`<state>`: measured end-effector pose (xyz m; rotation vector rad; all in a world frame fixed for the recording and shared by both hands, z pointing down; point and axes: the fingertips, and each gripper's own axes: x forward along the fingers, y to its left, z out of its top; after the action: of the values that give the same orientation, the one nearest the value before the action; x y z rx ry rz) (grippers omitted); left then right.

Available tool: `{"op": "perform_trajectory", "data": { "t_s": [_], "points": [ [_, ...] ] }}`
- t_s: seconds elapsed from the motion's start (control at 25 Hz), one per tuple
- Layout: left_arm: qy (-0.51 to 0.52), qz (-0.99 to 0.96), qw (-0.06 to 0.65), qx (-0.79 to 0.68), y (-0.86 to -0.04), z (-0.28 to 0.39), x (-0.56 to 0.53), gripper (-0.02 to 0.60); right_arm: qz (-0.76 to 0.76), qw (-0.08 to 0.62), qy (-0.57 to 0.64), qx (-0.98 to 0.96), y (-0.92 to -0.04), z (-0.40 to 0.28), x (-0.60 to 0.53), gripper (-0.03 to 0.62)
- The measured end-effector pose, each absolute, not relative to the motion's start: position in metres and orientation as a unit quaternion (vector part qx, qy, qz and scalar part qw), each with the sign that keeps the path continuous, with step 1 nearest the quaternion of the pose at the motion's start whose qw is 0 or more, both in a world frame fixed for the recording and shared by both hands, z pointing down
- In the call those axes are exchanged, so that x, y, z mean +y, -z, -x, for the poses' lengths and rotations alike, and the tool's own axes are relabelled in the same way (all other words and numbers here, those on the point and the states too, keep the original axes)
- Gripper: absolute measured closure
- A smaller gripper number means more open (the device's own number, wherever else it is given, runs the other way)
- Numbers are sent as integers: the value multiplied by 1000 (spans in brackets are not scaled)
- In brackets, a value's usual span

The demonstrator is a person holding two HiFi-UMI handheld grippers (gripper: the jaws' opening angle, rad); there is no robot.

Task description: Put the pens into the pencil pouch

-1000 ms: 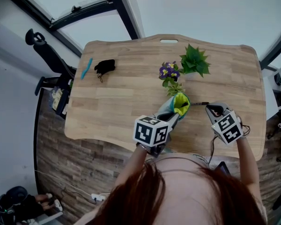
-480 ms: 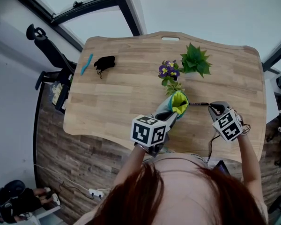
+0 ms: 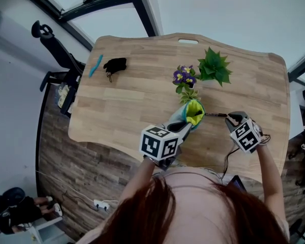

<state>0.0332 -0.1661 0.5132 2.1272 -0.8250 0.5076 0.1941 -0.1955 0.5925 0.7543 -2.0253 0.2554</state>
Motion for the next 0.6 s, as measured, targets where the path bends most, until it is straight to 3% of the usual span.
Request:
{"op": "perform_trajectory", "data": {
  "t_s": [0.6],
  "points": [
    [-205, -839, 387, -324, -515, -39, -169, 563, -262, 502, -123, -815, -642, -207, -200, 516]
  ]
}}
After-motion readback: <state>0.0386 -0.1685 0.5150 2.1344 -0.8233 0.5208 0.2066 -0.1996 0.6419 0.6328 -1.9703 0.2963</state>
